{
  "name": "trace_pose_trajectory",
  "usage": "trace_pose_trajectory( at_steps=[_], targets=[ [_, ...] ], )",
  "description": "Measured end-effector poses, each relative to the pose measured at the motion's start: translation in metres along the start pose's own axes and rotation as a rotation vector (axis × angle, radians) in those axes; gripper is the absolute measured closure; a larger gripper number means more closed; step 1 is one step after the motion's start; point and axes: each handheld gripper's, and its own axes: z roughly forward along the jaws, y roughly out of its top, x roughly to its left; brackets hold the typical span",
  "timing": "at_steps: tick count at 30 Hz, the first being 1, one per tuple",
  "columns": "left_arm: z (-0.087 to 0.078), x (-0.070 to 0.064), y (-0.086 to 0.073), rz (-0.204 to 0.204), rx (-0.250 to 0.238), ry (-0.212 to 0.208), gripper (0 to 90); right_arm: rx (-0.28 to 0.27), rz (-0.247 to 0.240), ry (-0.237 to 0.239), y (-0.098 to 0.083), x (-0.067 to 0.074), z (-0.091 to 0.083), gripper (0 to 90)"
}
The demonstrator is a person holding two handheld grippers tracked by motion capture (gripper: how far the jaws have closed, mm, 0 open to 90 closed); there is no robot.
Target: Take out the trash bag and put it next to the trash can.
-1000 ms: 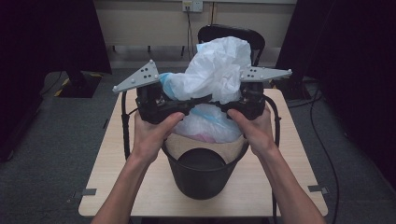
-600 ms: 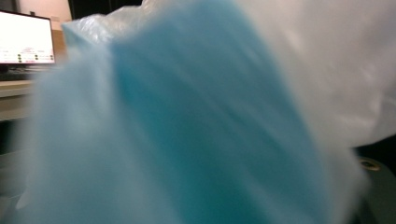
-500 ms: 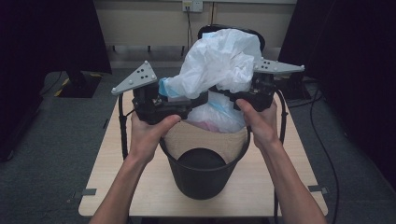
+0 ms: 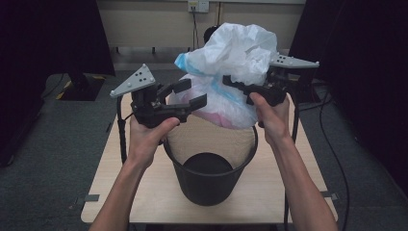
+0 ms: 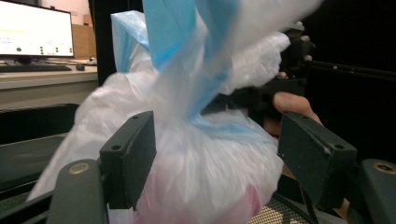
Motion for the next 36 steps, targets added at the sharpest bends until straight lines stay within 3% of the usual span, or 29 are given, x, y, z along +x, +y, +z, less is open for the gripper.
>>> trace_pose_trajectory(
  at_steps=[6, 12, 16, 20, 25, 36],
  targets=[
    [0.003, -0.001, -0.004, 0.000, 0.012, 0.000, 27.0, -0.024, 0.020, -0.021, 0.012, -0.013, -0.001, 88.0],
    [0.007, 0.002, -0.011, -0.008, 0.026, -0.007, 26.9, -0.027, 0.035, -0.078, 0.012, -0.028, 0.001, 88.0],
    [0.007, 0.004, -0.015, -0.017, 0.037, -0.005, 26.9, -0.009, 0.047, -0.107, 0.003, -0.040, 0.007, 88.0],
    [0.004, 0.007, -0.017, -0.021, 0.037, 0.002, 26.9, 0.037, 0.030, -0.166, 0.001, -0.052, 0.010, 88.0],
    [-0.004, 0.011, -0.020, -0.028, 0.037, 0.014, 26.9, 0.042, 0.028, -0.205, 0.003, -0.063, 0.003, 88.0],
    [-0.014, 0.025, -0.027, -0.058, 0.057, 0.040, 25.4, 0.057, 0.089, -0.273, -0.034, -0.091, -0.020, 88.0]
  ],
)
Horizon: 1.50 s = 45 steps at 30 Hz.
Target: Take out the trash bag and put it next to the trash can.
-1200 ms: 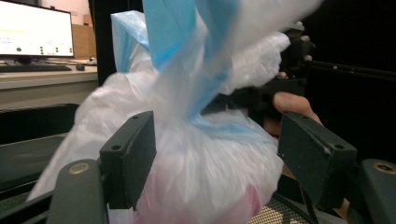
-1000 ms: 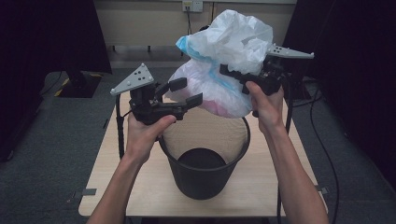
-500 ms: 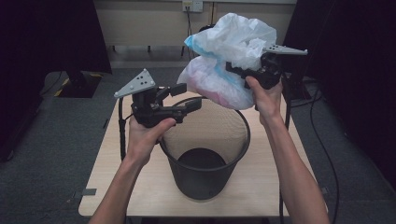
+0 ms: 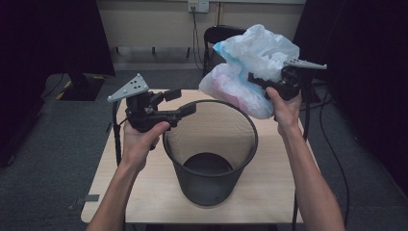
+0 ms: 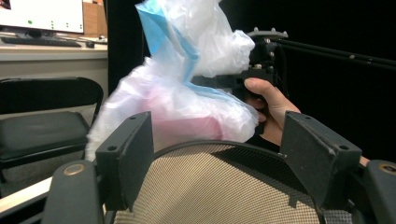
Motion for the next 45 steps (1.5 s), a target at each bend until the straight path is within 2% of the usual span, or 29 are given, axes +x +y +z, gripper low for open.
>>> trace_pose_trajectory(
  at_steps=[4, 9, 13, 15, 18, 25, 29, 30, 33, 34, 35, 37, 41, 45],
  targets=[
    [-0.005, 0.005, -0.002, -0.011, -0.005, 0.017, 24.0, 0.016, 0.016, -0.027, -0.014, -0.014, -0.008, 88.0],
    [-0.011, 0.008, -0.006, -0.025, -0.009, 0.028, 23.3, 0.052, 0.025, -0.053, -0.037, -0.022, -0.013, 87.9],
    [-0.016, 0.006, -0.008, -0.011, -0.005, 0.042, 23.3, 0.069, 0.054, -0.070, -0.060, -0.028, -0.016, 87.9],
    [-0.020, 0.004, -0.008, 0.020, 0.010, 0.080, 22.8, 0.075, 0.063, -0.073, -0.070, -0.030, -0.017, 87.9],
    [-0.026, 0.004, -0.009, 0.026, 0.009, 0.082, 22.1, 0.103, 0.066, -0.086, -0.087, -0.033, -0.016, 87.9],
    [-0.043, 0.014, -0.017, 0.000, 0.006, 0.116, 21.1, 0.160, 0.071, -0.121, -0.122, -0.039, -0.016, 87.8],
    [-0.052, 0.019, -0.028, -0.032, 0.022, 0.117, 20.6, 0.184, 0.038, -0.161, -0.141, -0.039, -0.022, 87.7],
    [-0.055, 0.021, -0.031, -0.026, 0.030, 0.133, 20.6, 0.197, 0.029, -0.174, -0.147, -0.039, -0.023, 87.7],
    [-0.062, 0.031, -0.045, -0.062, 0.050, 0.204, 20.7, 0.242, 0.030, -0.183, -0.166, -0.041, -0.027, 87.4],
    [-0.064, 0.035, -0.050, -0.071, 0.062, 0.212, 20.9, 0.263, 0.031, -0.191, -0.172, -0.042, -0.028, 87.3],
    [-0.066, 0.039, -0.055, -0.090, 0.068, 0.217, 20.9, 0.269, 0.037, -0.190, -0.176, -0.044, -0.029, 87.2],
    [-0.070, 0.045, -0.064, -0.100, 0.081, 0.238, 20.9, 0.267, 0.071, -0.180, -0.184, -0.048, -0.034, 86.8],
    [-0.079, 0.054, -0.081, -0.119, 0.091, 0.265, 20.9, 0.311, 0.063, -0.175, -0.201, -0.048, -0.038, 82.3],
    [-0.084, 0.060, -0.105, -0.128, 0.144, 0.276, 20.9, 0.343, 0.066, -0.161, -0.213, -0.045, -0.040, 77.9]
  ],
)
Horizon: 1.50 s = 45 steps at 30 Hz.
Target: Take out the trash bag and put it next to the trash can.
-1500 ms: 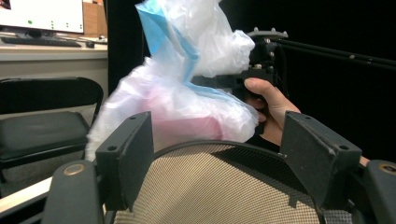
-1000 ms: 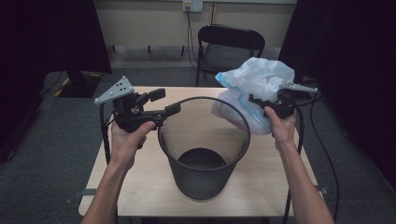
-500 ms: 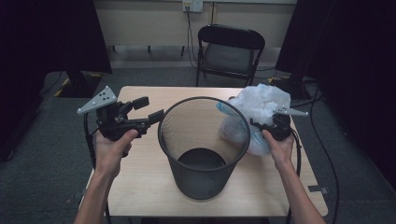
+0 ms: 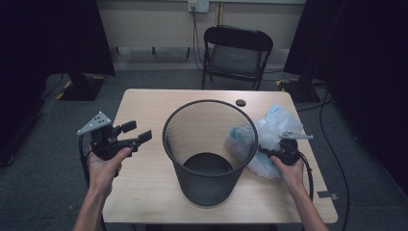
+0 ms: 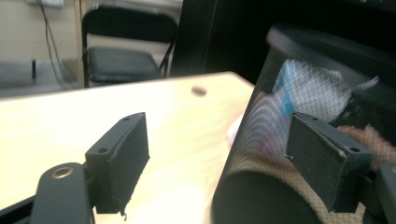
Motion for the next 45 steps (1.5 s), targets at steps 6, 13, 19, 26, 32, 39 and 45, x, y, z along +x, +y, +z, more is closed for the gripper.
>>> trace_pose_trajectory(
  at_steps=[6, 13, 19, 26, 32, 39, 45],
  targets=[
    [0.014, 0.013, -0.042, -0.019, 0.110, 0.013, 20.8, 0.023, 0.019, -0.016, -0.006, 0.000, 0.008, 76.5],
    [0.023, 0.014, -0.074, 0.036, 0.255, 0.002, 15.8, 0.009, 0.032, -0.033, -0.006, -0.006, 0.016, 75.4],
    [0.033, 0.016, -0.110, 0.036, 0.373, 0.088, 16.2, 0.012, 0.048, -0.049, 0.002, -0.010, 0.027, 73.7],
    [0.052, 0.015, -0.140, 0.052, 0.524, 0.106, 18.5, -0.002, 0.089, -0.054, 0.009, -0.017, 0.040, 72.0],
    [0.054, 0.013, -0.147, 0.092, 0.460, 0.199, 19.4, 0.008, 0.036, -0.087, 0.019, -0.020, 0.052, 70.9],
    [0.056, 0.009, -0.153, 0.153, 0.439, 0.233, 16.9, -0.013, 0.059, -0.100, 0.022, -0.027, 0.060, 69.6],
    [0.057, 0.011, -0.154, 0.156, 0.436, 0.227, 14.8, -0.009, 0.052, -0.129, 0.029, -0.027, 0.069, 67.1]
  ],
)
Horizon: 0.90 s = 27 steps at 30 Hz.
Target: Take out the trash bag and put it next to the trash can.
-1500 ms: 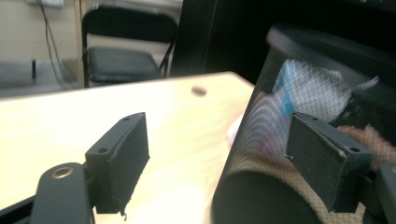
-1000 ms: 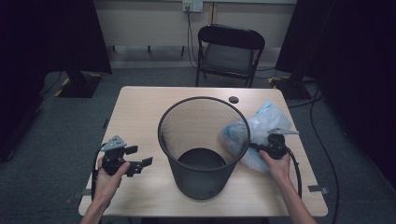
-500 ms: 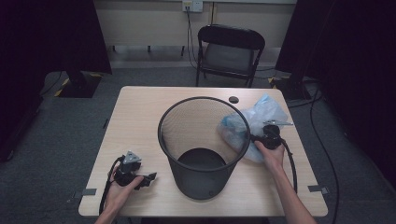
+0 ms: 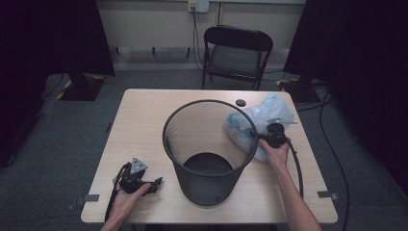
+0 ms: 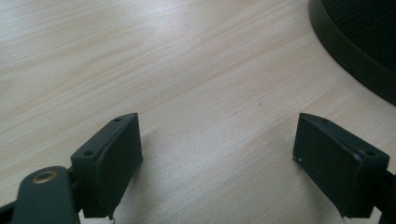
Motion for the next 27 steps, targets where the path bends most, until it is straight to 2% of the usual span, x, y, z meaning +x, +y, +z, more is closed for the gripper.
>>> trace_pose_trajectory(
  at_steps=[4, 6, 8, 10, 14, 17, 24, 27],
  targets=[
    [0.000, 0.000, 0.000, -0.002, -0.003, 0.001, 14.7, -0.014, 0.010, 0.002, 0.004, 0.001, 0.004, 61.0],
    [0.000, 0.000, 0.000, -0.003, -0.002, 0.001, 14.7, 0.001, 0.014, 0.011, 0.007, 0.004, 0.002, 56.6],
    [0.000, 0.000, 0.000, -0.003, -0.002, 0.002, 14.6, 0.010, 0.028, 0.019, 0.009, 0.007, -0.002, 51.5],
    [0.000, 0.000, 0.000, -0.003, -0.003, 0.002, 14.6, -0.001, 0.003, 0.016, 0.011, 0.009, -0.004, 46.4],
    [0.001, -0.002, 0.001, -0.011, 0.001, 0.008, 13.4, -0.014, 0.016, 0.047, 0.014, 0.014, -0.012, 37.4],
    [0.002, -0.003, 0.001, -0.012, 0.006, 0.010, 11.8, -0.037, 0.023, 0.056, 0.016, 0.016, -0.018, 31.8],
    [0.002, -0.003, 0.001, -0.012, 0.006, 0.010, 11.7, -0.048, 0.041, 0.071, 0.018, 0.021, -0.033, 19.6],
    [0.002, -0.003, 0.001, -0.012, 0.006, 0.010, 11.7, -0.059, 0.047, 0.069, 0.019, 0.022, -0.040, 17.6]
  ],
)
